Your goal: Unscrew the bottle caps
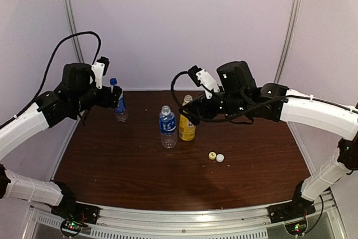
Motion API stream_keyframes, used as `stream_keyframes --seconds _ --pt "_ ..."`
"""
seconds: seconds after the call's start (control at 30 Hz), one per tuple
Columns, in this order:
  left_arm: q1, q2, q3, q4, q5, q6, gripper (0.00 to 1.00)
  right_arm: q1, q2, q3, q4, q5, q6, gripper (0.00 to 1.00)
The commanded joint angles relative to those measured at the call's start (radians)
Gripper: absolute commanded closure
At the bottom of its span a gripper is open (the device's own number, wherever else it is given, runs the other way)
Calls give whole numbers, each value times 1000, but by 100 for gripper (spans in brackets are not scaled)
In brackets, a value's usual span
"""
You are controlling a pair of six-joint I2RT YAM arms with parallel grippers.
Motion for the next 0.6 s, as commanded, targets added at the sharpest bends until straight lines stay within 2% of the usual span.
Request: stream_keyframes --seconds 0.0,0.27,0.37,0.57 --pt "128 102 133 -42 147 50 6 -6 -114 -98 84 52 9 0" --pt "299 342 351 -106 331 80 11 -9 -240 -262 178 69 -18 0" --pt "347 420 400 -112 412 82 12 -13 -249 -277 186 53 -33 0" --pt "400 560 504 -141 467 87 15 -14 -214 -252 164 55 -45 0"
